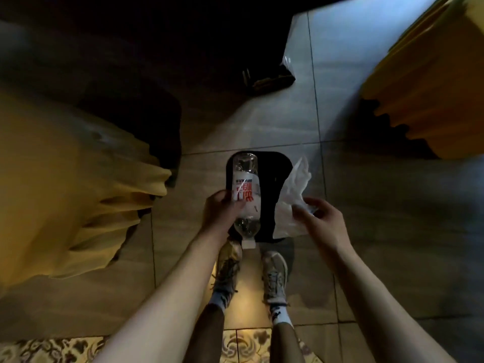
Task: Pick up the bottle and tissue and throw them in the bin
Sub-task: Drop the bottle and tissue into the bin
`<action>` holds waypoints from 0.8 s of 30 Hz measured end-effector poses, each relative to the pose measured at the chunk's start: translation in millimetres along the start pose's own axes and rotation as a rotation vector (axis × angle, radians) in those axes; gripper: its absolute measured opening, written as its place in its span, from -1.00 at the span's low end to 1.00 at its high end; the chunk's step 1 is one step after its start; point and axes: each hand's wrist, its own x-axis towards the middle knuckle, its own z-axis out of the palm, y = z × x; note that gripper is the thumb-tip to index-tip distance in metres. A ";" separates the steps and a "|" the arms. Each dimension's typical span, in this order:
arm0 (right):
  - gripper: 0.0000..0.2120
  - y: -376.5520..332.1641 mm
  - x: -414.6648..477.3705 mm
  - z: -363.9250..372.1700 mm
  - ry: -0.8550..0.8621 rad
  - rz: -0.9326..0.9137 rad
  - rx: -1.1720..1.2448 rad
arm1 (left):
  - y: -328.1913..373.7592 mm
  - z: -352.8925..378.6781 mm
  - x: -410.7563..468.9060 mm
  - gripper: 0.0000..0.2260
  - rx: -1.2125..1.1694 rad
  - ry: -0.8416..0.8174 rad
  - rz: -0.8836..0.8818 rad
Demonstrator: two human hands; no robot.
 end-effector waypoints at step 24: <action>-0.48 52.7 76.2 56.6 -0.118 0.055 -0.283 | -49.6 45.2 116.9 -0.63 0.386 -0.074 0.043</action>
